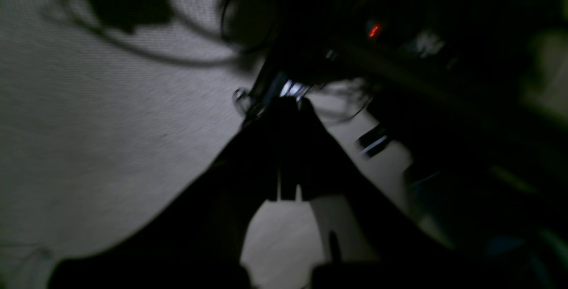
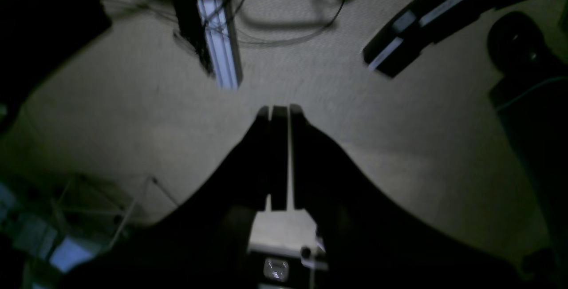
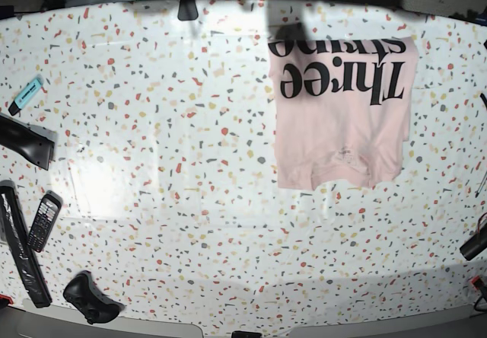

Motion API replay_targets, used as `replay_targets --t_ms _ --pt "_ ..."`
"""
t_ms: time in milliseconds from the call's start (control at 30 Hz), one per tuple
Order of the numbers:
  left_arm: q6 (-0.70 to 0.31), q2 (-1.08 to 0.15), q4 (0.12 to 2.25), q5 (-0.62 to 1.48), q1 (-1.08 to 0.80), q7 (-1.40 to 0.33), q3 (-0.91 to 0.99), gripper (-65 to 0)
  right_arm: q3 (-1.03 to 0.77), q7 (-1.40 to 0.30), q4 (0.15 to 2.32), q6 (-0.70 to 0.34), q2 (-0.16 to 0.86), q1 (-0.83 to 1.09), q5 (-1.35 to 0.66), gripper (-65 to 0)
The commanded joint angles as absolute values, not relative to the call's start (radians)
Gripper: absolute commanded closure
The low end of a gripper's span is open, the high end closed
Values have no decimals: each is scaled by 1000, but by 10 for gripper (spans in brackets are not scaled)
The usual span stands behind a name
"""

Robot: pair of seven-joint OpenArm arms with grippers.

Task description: Fold the T-shirt properly

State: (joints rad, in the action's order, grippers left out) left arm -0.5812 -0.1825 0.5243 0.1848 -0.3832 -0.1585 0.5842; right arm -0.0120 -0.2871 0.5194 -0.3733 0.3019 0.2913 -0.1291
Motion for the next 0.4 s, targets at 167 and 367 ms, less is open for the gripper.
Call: replay_targets --t_ms 167,367 --pt "-522 -172 527 184 -393 -117 511 0 -13 -268 509 -377 313 280 -134 0" --pt "-483 -148 527 184 -390 -99 463 0 -13 -267 510 -377 313 279 -134 0"
